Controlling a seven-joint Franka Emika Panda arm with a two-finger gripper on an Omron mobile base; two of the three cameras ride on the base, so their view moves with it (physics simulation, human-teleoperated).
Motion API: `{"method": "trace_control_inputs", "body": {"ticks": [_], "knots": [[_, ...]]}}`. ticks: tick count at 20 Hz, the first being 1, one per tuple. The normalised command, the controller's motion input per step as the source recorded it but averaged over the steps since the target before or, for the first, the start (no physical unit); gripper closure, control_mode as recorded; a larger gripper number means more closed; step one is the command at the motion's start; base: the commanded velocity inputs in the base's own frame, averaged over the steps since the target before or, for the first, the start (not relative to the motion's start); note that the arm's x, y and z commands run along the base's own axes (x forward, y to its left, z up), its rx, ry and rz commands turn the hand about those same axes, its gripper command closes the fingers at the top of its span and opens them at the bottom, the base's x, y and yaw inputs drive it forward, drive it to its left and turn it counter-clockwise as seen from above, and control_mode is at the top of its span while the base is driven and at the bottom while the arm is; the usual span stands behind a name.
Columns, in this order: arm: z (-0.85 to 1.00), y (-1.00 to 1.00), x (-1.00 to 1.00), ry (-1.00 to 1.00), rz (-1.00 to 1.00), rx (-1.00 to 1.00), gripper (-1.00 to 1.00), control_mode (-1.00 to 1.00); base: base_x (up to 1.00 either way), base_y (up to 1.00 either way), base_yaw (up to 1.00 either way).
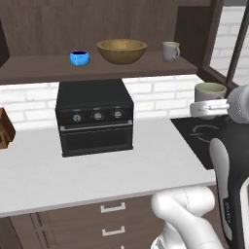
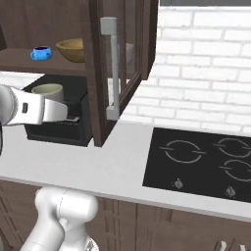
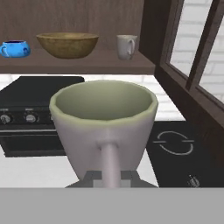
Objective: Gather all objects into one cabinet and sort the glasses and bowls to opposite sides.
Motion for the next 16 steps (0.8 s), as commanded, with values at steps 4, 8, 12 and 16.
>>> {"method": "trace_control_inputs", "body": {"ticks": [4,8,12,16], "knots": [[0.0,0.0,0.0,0.0,0.0,0.0,1.0,1.0,0.15,0.0,0.0],[0.0,0.0,0.0,0.0,0.0,0.0,1.0,1.0,0.35,0.0,0.0],[0.0,0.0,0.0,0.0,0.0,0.0,1.0,1.0,0.39,0.28,0.0],[0.0,0.0,0.0,0.0,0.0,0.0,1.0,1.0,0.21,0.51,0.0]]}}
